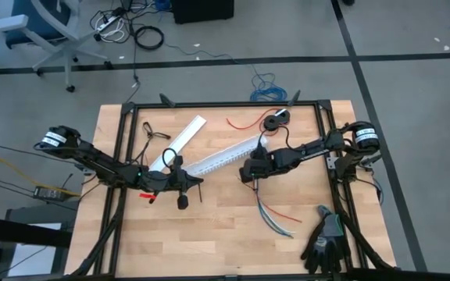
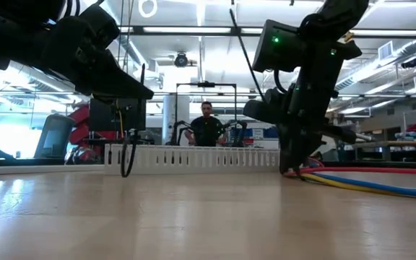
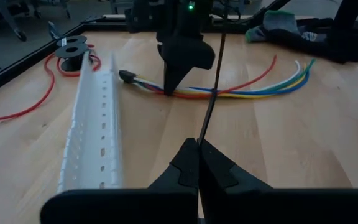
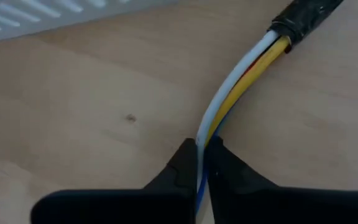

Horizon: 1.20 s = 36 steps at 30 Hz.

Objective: Ziptie cables
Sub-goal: Wrap the cables together using the black zip tie

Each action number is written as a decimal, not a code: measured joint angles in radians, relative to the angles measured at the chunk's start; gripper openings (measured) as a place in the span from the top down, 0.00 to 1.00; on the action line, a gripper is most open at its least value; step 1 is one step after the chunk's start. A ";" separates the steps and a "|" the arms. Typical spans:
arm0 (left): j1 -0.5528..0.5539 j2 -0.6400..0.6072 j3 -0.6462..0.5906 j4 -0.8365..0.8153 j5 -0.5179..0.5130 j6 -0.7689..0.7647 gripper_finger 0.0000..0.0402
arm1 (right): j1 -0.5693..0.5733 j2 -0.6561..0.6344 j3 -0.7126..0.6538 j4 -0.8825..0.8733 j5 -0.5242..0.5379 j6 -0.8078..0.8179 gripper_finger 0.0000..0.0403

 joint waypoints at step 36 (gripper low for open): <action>0.105 0.176 0.154 0.078 0.177 0.026 1.00 | 0.224 -0.136 -0.004 0.262 -0.116 -0.671 1.00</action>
